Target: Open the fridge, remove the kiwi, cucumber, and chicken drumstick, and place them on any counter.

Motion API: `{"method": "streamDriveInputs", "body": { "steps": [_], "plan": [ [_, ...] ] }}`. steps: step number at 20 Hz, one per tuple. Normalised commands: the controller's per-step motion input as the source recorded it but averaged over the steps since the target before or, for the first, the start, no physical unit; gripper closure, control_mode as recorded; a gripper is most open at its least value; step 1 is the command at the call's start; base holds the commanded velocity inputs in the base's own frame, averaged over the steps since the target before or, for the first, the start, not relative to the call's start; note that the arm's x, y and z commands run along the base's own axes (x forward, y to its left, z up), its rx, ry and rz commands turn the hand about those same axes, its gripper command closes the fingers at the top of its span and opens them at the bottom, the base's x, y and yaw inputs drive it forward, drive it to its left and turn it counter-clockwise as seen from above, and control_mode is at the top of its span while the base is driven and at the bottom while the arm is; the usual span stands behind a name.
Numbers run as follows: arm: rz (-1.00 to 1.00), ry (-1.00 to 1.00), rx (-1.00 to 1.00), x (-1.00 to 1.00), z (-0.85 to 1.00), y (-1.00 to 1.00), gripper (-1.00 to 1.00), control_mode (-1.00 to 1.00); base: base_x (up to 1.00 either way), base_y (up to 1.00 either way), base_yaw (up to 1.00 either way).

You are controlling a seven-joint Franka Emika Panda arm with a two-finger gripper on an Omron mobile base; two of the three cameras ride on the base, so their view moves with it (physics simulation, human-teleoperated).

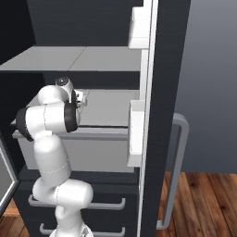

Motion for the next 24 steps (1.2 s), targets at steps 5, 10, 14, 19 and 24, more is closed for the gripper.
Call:
{"method": "streamDriveInputs", "body": {
  "steps": [5, 10, 14, 19, 24],
  "plan": [
    [-0.07, -0.05, 0.00, -0.86, -0.39, -0.01, 1.00, -1.00, 0.00, 0.00, 0.00],
    [-0.10, -0.06, 0.00, -0.96, -0.36, -0.08, 1.00, -1.00, 0.00, 0.00, 0.00],
    [-0.08, -0.22, 0.00, -1.00, 0.15, -0.12, 1.00, -1.00, 0.00, 0.00, 0.00],
    [-0.07, -0.12, 0.06, -1.00, 0.96, -0.16, 1.00, -1.00, 0.00, 0.00, 0.00],
    [-0.05, 0.01, 0.08, -1.00, 1.00, -0.16, 1.00, -1.00, 0.00, 0.00, 0.00]
  ]
}}
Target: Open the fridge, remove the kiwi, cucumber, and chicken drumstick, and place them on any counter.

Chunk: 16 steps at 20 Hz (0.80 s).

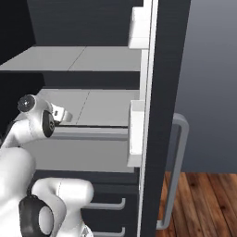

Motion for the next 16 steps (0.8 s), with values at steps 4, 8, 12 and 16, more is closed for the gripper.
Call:
{"method": "streamDriveInputs", "body": {
  "steps": [4, 8, 12, 16],
  "plan": [
    [-0.02, 0.09, 0.10, -1.00, 0.79, -0.22, 1.00, -1.00, 0.00, 0.00, 0.00],
    [-0.03, 0.15, 0.08, -1.00, 0.39, -0.10, 1.00, -1.00, 0.00, 0.00, 0.00],
    [-0.04, 0.15, 0.05, -0.90, 0.00, -0.08, 1.00, -1.00, 0.00, 0.00, 0.00],
    [-0.01, 0.03, 0.00, -0.22, -0.01, -0.01, 1.00, 1.00, -0.73, 0.00, -0.04]
  ]
}}
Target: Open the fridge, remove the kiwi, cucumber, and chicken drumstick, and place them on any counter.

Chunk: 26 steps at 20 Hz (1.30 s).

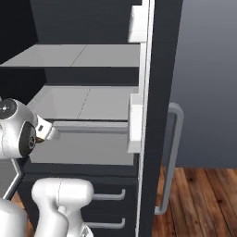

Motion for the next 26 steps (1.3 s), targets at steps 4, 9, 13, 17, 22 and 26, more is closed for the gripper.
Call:
{"method": "streamDriveInputs", "body": {
  "steps": [4, 9, 13, 17, 22, 26],
  "plan": [
    [0.00, 0.00, 0.00, 0.00, 0.00, 0.00, 1.00, 1.00, -1.00, -0.02, -0.06],
    [0.00, 0.00, 0.00, 0.00, 0.00, 0.00, 1.00, 1.00, -1.00, -0.05, 0.02],
    [0.00, 0.00, 0.00, 0.00, 0.00, 0.00, 1.00, 1.00, -0.98, 0.28, 0.50],
    [0.00, 0.00, 0.00, 0.00, 0.00, 0.00, 1.00, 1.00, -0.73, 0.45, 0.72],
    [0.00, 0.00, 0.00, 0.00, 0.00, 0.00, 1.00, 1.00, -0.65, 0.58, 0.72],
    [0.00, 0.00, 0.00, 0.00, 0.00, 0.00, 1.00, 1.00, -0.49, 0.84, 0.69]
  ]
}}
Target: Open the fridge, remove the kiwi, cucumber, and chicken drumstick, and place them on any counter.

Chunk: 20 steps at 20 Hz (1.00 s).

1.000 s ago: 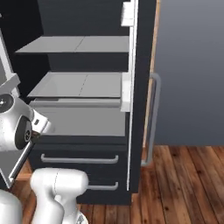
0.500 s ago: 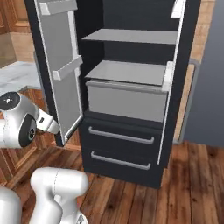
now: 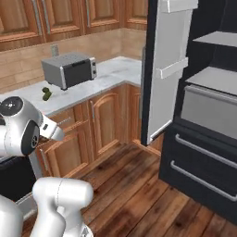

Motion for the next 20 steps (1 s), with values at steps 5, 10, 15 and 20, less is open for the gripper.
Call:
{"method": "streamDriveInputs", "body": {
  "steps": [5, 10, 15, 20],
  "plan": [
    [0.00, 0.00, 0.00, 0.00, 0.00, 0.00, 1.00, 1.00, 0.44, 0.49, 0.50],
    [0.00, 0.00, 0.00, 0.00, 0.00, 0.00, 1.00, 1.00, 1.00, 0.00, 0.27],
    [0.00, 0.00, 0.00, 0.00, 0.00, 0.00, 1.00, 1.00, 0.99, -0.11, 0.21],
    [0.00, 0.00, 0.00, 0.00, 0.00, 0.00, 1.00, 1.00, 0.89, 0.03, 0.21]
  ]
}}
